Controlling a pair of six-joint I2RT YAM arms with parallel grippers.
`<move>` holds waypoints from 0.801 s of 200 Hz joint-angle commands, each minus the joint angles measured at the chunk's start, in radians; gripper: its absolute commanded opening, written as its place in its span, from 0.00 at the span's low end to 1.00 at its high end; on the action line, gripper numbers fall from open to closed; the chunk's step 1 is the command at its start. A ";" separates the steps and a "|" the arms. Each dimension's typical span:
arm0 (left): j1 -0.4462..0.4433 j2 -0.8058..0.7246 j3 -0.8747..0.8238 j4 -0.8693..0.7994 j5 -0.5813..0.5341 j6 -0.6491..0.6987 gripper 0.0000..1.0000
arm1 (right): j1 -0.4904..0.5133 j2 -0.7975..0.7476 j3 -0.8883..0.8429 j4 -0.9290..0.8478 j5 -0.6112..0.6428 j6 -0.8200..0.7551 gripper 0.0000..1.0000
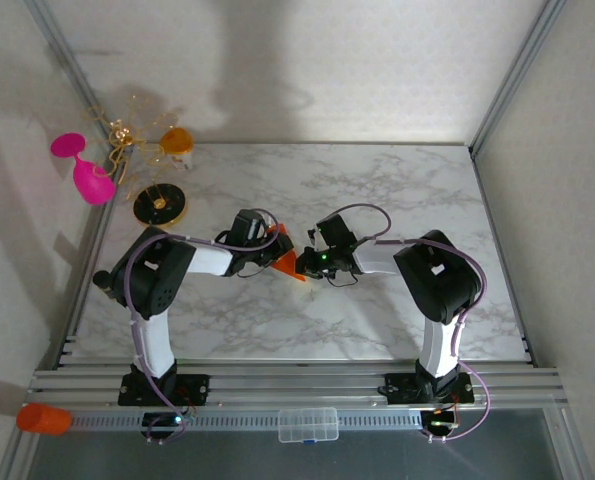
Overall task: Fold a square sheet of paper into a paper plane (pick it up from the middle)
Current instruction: Fourth fold the wing at the center of the table.
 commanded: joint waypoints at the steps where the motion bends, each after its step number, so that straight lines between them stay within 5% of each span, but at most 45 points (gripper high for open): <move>1: 0.003 -0.074 0.008 -0.015 -0.037 0.028 0.23 | -0.004 0.021 -0.018 -0.057 0.031 0.005 0.09; 160: 0.000 0.026 -0.018 0.019 -0.054 0.030 0.17 | -0.020 0.038 -0.020 -0.086 -0.010 -0.021 0.09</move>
